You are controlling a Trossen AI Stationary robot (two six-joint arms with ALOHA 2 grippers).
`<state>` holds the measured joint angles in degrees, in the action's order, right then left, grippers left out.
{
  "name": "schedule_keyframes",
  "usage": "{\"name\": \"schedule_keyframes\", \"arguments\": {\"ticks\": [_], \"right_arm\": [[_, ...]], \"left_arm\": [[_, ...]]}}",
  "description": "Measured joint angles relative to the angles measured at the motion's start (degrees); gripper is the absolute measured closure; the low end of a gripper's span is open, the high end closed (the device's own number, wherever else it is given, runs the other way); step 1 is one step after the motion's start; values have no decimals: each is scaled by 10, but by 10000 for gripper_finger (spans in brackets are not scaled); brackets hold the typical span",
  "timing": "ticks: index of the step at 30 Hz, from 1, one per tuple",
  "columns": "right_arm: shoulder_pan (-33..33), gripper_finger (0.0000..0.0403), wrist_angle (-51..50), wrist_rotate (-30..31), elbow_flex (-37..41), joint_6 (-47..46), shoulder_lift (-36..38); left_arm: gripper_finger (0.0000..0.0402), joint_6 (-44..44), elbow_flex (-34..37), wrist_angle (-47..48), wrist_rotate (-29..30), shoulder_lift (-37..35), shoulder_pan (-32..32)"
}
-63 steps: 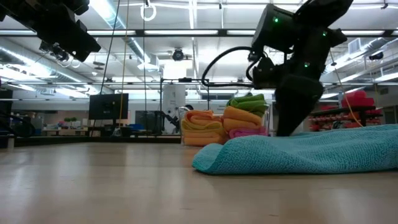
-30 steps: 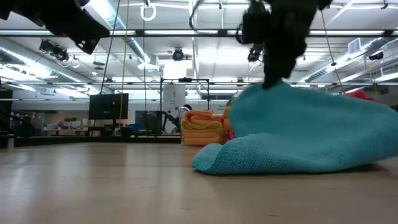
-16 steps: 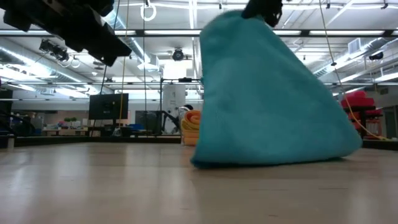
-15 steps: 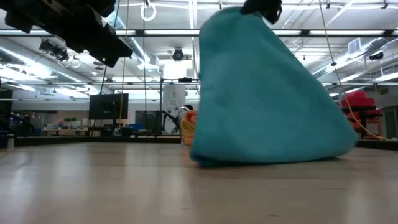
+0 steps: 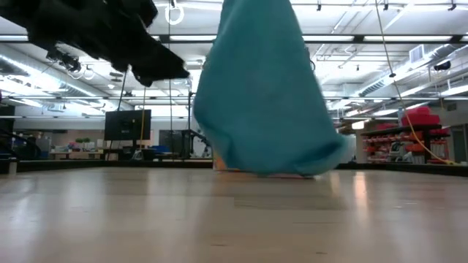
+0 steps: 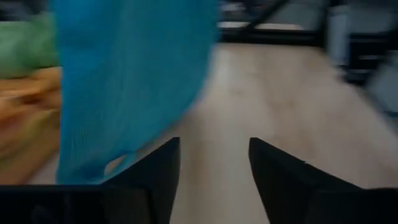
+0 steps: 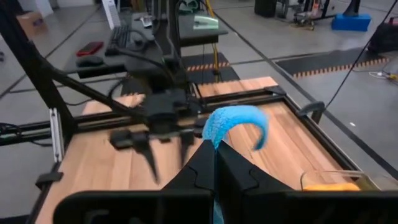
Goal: Fold microfiber towels
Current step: Fold the blue microfiber cloth
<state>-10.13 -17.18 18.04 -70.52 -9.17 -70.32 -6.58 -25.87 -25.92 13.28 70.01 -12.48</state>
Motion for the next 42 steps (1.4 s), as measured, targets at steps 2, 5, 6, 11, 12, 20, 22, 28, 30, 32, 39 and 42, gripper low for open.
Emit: {"name": "schedule_keyframes", "arguments": {"ticks": [2,5,6,11,12,20,22,28,30,32,39,42], "right_arm": [[0,393,5,-3,0,-1,-2],[-4,393,3,-13,0,-3,-3],[-6,393,4,-18,0,-3,-3],[-17,393,17,-36,0,2,-3],[-18,393,24,-36,0,2,-3],[-24,393,54,-36,0,8,-18],[-24,393,61,-36,0,8,-22],[-24,393,94,-36,0,9,-39],[-24,393,96,-36,0,9,-41],[-24,393,100,-35,0,9,-41],[-28,393,130,-43,0,9,-41],[-28,393,132,-46,0,9,-41]], "left_arm": [[189,10,0,-3,33,8,15],[172,26,0,-2,56,14,37],[168,28,0,-1,56,14,43],[153,24,0,-4,55,14,70],[151,16,0,-4,51,14,75],[156,-24,0,-55,7,62,86],[156,-33,0,-86,-22,80,81],[156,-33,-1,-146,-31,142,62],[154,-33,-1,-166,-31,160,62],[153,-33,0,-174,-30,174,63],[158,-51,-1,-233,-19,219,82],[157,-69,-5,-252,-19,236,88]]}}
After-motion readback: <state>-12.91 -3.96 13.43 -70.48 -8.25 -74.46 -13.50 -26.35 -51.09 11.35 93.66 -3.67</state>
